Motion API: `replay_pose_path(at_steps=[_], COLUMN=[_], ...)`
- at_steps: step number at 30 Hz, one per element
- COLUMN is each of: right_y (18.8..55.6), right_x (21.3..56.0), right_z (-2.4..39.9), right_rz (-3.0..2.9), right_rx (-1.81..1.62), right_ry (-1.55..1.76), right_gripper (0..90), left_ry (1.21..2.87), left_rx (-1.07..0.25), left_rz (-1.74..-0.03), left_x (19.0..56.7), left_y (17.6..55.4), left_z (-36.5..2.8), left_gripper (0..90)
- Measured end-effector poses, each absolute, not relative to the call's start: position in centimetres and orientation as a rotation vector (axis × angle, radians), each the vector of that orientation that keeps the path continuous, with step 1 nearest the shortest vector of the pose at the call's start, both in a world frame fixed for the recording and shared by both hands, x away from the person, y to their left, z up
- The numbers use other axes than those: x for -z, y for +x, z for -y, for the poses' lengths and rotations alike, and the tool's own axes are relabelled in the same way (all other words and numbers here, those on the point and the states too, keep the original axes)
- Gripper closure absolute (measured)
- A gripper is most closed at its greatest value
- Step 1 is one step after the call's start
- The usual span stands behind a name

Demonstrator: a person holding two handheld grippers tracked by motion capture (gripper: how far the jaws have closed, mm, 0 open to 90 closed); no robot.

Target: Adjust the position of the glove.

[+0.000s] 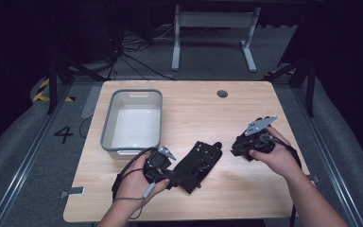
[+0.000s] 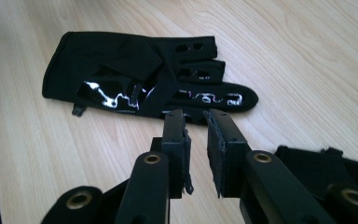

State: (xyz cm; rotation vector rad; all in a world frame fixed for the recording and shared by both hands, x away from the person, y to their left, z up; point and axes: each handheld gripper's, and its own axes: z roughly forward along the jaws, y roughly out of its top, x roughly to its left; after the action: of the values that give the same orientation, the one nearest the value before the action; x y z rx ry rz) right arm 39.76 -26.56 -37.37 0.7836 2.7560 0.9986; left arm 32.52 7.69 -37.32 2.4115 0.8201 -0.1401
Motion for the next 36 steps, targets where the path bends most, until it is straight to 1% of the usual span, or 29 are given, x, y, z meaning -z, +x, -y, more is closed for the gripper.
replay_pose_path(at_steps=[13,23,27,36], right_y=[42.2,44.3,45.1,45.5], right_x=[38.5,40.5,41.2,42.5], right_z=[23.5,22.0,21.6,19.9], right_rz=[-2.782,-2.786,-2.784,-2.771], right_rx=[-0.976,-0.931,-0.934,-0.903], right_ry=[0.81,0.861,0.896,0.862], right_gripper=[74.8,71.1,70.9,65.1], left_ry=[2.431,2.457,2.473,2.476], left_rx=[0.15,0.169,0.164,0.179], left_rz=[-0.827,-0.843,-0.854,-0.862], left_x=[38.6,39.6,40.0,40.6], left_y=[32.7,33.0,33.1,33.3], left_z=[-7.1,-6.5,-6.4,-6.2], left_gripper=[60.8,60.7,60.6,60.1])
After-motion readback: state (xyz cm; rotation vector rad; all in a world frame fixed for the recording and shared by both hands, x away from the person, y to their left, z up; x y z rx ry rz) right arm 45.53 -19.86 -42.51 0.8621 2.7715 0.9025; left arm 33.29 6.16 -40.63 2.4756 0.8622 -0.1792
